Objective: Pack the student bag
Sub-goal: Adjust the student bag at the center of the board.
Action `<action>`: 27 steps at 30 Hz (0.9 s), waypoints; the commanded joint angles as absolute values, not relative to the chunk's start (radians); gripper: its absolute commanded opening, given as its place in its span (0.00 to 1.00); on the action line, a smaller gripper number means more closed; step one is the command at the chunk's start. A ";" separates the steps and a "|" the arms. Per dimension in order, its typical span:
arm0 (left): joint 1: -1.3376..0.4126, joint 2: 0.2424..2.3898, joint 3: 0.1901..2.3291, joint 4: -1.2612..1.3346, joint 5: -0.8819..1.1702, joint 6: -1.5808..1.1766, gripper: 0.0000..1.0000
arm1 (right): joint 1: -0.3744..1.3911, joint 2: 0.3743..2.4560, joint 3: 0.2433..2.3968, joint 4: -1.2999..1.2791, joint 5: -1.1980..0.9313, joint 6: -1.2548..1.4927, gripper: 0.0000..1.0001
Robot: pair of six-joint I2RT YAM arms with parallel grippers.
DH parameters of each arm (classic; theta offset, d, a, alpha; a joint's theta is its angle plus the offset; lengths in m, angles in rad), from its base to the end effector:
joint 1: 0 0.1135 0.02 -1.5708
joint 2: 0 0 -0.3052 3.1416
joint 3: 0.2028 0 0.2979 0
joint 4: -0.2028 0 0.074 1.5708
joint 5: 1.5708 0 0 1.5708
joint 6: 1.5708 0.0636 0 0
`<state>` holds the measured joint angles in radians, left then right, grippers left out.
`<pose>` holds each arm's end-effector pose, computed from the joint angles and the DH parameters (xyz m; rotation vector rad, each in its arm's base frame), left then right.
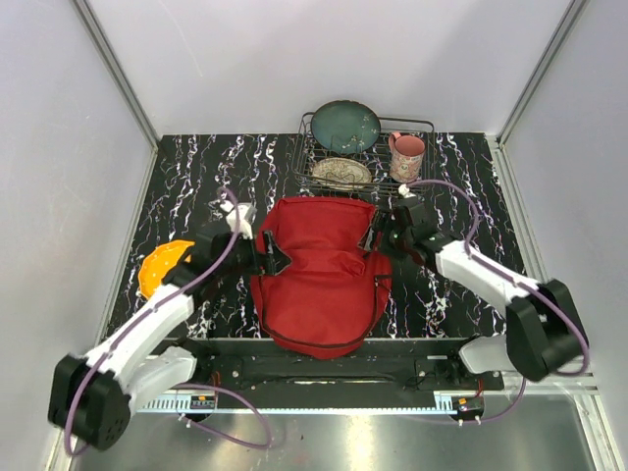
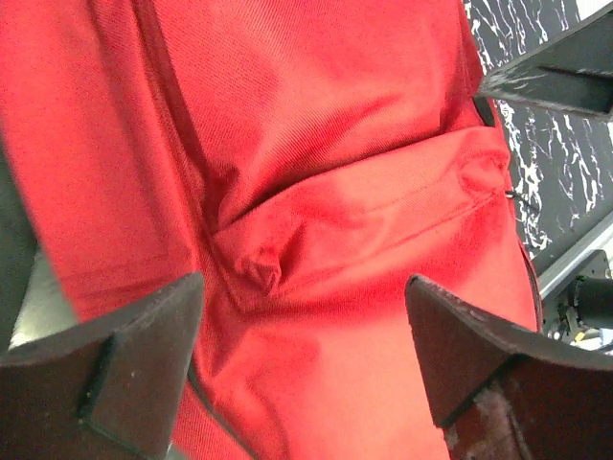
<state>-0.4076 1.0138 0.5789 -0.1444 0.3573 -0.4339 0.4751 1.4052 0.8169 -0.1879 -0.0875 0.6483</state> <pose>0.2302 -0.1236 0.2309 0.1883 2.2305 -0.8593 0.3031 0.1622 0.2063 0.1663 2.4332 0.6353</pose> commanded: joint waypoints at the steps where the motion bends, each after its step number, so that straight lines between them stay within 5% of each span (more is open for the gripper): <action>1: -0.400 0.777 0.584 -0.299 0.155 -0.434 0.98 | 0.459 1.211 0.834 -0.325 0.055 0.581 0.86; 7: -0.396 0.647 0.531 -0.410 -0.094 -0.547 0.99 | 0.456 1.023 0.763 -0.367 0.035 0.685 0.97; 12: -0.396 0.761 0.448 -0.345 0.040 -0.617 0.99 | 0.456 1.038 0.597 -0.244 -0.231 0.822 0.98; 19: -0.397 0.894 0.306 -0.089 0.303 -0.673 0.99 | 0.457 1.060 0.422 -0.120 -0.291 0.943 0.99; 20: -0.400 0.920 0.289 -0.043 0.333 -0.701 0.99 | 0.456 1.084 0.417 -0.092 -0.308 0.945 0.96; 24: -0.446 0.972 0.253 0.180 0.416 -0.767 0.99 | 0.456 1.141 0.489 -0.109 -0.285 0.901 0.58; 27: -0.494 1.029 0.311 0.215 0.391 -0.808 0.99 | 0.454 1.166 0.564 -0.130 -0.230 0.871 0.47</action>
<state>-0.4366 0.9749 0.2665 0.0071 0.3008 -0.7254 0.4580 1.1454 0.4477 -0.1699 -0.2630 0.9043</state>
